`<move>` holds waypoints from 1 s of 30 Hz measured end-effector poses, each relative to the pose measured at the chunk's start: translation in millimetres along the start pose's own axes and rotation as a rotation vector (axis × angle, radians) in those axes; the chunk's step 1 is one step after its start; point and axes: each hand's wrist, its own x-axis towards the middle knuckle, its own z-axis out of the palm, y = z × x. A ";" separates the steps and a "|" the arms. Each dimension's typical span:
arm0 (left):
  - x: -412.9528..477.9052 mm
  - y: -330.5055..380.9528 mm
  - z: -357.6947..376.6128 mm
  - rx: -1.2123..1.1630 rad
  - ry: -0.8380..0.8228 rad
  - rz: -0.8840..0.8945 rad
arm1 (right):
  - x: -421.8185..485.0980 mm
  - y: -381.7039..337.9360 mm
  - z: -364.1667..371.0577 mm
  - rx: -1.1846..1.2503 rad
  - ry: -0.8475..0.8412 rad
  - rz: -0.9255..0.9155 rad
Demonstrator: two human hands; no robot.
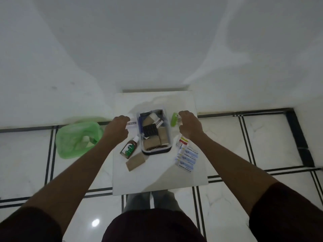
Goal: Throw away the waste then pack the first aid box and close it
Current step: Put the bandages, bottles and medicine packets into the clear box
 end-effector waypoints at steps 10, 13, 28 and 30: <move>43.4 -32.5 31.9 0.028 0.049 -0.002 | 45.7 27.7 34.9 -0.016 -0.004 -0.073; 32.0 -36.9 13.3 -0.098 0.141 -0.046 | 44.9 17.9 20.4 0.138 0.067 -0.023; -23.4 66.1 14.5 0.095 0.324 0.450 | 52.4 -60.2 -24.0 0.104 -0.020 -0.484; -15.7 73.1 24.7 0.100 0.365 0.405 | 54.5 -64.1 -12.5 -0.024 0.038 -0.565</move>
